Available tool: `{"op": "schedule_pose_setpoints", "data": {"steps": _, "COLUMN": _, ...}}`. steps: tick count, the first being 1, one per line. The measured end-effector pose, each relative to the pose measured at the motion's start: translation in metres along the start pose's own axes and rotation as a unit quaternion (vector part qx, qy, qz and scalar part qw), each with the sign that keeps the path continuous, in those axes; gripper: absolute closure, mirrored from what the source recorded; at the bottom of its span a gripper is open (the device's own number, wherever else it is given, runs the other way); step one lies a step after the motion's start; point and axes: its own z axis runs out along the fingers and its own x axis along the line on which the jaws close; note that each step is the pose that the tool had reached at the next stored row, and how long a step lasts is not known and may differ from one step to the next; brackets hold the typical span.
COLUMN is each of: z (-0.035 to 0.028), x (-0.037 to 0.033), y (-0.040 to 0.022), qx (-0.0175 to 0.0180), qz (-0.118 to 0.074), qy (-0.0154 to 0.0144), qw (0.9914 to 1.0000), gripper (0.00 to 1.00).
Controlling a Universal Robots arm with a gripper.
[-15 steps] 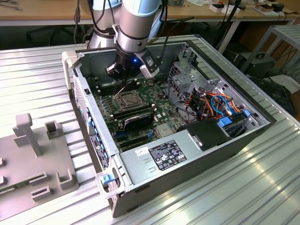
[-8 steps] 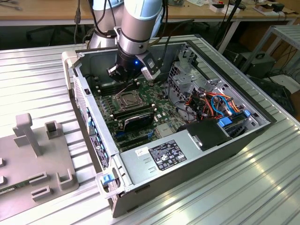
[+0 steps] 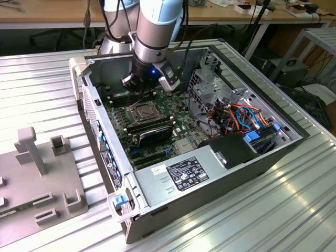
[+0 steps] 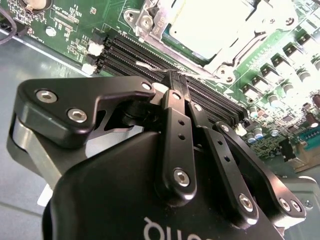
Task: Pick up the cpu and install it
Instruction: 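Install the first cpu locking lever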
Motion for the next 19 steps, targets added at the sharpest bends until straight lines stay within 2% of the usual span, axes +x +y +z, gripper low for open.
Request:
{"op": "schedule_pose_setpoints", "data": {"steps": 9, "z": 0.0053, "x": -0.0056, "y": -0.0028, "qx": 0.0001, "qz": 0.0, "qy": 0.0, "qw": 1.0, "gripper": 0.89}}
{"op": "schedule_pose_setpoints", "data": {"steps": 15, "z": 0.0062, "x": -0.0057, "y": -0.0029, "qx": 0.0002, "qz": 0.0, "qy": -0.0001, "qw": 1.0, "gripper": 0.89}}
{"op": "schedule_pose_setpoints", "data": {"steps": 19, "z": 0.0089, "x": -0.0056, "y": -0.0035, "qx": 0.0017, "qz": 0.0, "qy": 0.0, "qw": 1.0, "gripper": 0.89}}
